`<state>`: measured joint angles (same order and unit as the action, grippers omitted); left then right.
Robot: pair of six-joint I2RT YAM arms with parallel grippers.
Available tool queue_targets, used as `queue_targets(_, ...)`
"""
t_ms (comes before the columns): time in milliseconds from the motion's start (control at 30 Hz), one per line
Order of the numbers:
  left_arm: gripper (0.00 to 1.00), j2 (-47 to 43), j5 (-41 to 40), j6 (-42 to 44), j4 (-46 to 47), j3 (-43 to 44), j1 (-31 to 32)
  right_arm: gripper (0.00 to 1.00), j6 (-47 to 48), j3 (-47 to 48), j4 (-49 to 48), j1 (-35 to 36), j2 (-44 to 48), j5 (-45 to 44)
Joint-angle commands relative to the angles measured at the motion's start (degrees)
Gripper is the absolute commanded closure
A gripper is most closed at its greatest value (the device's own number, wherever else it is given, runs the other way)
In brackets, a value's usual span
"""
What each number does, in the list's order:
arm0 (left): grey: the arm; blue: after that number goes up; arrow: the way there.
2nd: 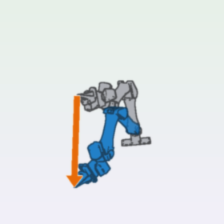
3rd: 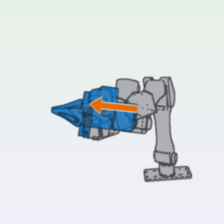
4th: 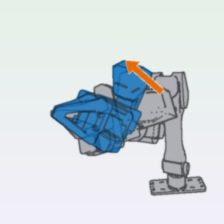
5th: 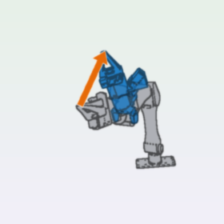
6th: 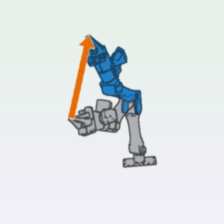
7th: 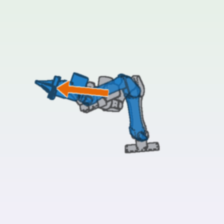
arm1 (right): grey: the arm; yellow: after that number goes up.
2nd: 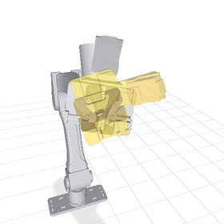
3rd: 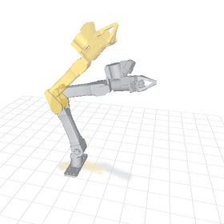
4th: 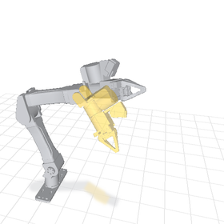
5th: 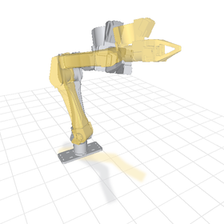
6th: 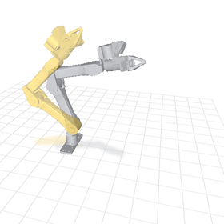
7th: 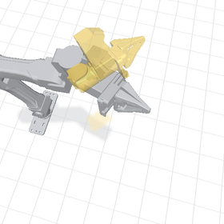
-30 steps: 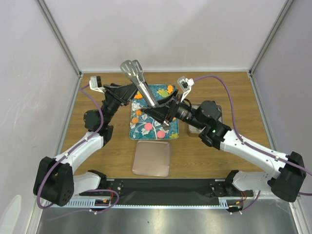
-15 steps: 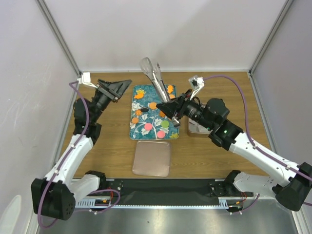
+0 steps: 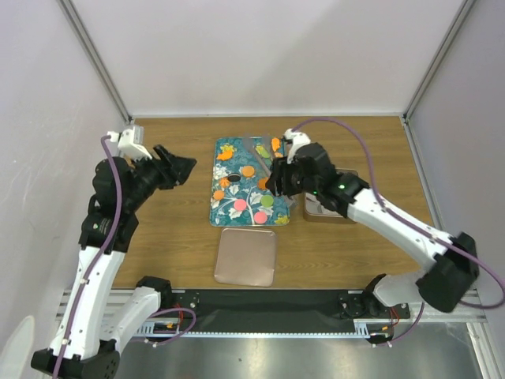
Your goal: Pack the cookies
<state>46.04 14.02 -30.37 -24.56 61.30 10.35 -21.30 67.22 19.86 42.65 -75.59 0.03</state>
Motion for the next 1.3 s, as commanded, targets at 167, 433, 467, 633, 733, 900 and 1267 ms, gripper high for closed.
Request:
queue_targets(167,0.4,-6.4,-3.8,13.4,-12.2,-7.6,2.9,0.48,9.9,8.9,7.5,2.9,-13.4,-3.4)
queue_targets(433,0.38,-12.0,-1.6,13.1,-10.1,-15.3,4.2,0.49,13.5,12.6,8.7,2.9,-22.8,-1.8)
queue_targets(467,0.37,-12.0,-2.3,12.9,-9.9,-15.5,4.6,0.49,13.7,13.0,8.7,2.9,-23.4,-1.8)
queue_targets(633,0.37,-12.4,-1.7,12.6,-7.4,-17.7,4.9,0.49,14.6,14.9,8.3,2.9,-27.0,-1.1)
queue_targets(733,0.36,-12.7,-2.2,12.5,-6.7,-18.8,5.0,0.49,15.0,15.7,8.4,3.2,-27.7,-1.0)
queue_targets(900,0.34,-13.6,-2.2,12.5,-6.0,-19.4,4.9,0.49,15.7,17.1,8.6,3.3,-29.4,-1.2)
queue_targets(1267,0.32,-13.4,-2.4,12.6,-5.8,-19.6,4.9,0.5,15.3,21.8,10.9,3.3,-33.5,-1.9)
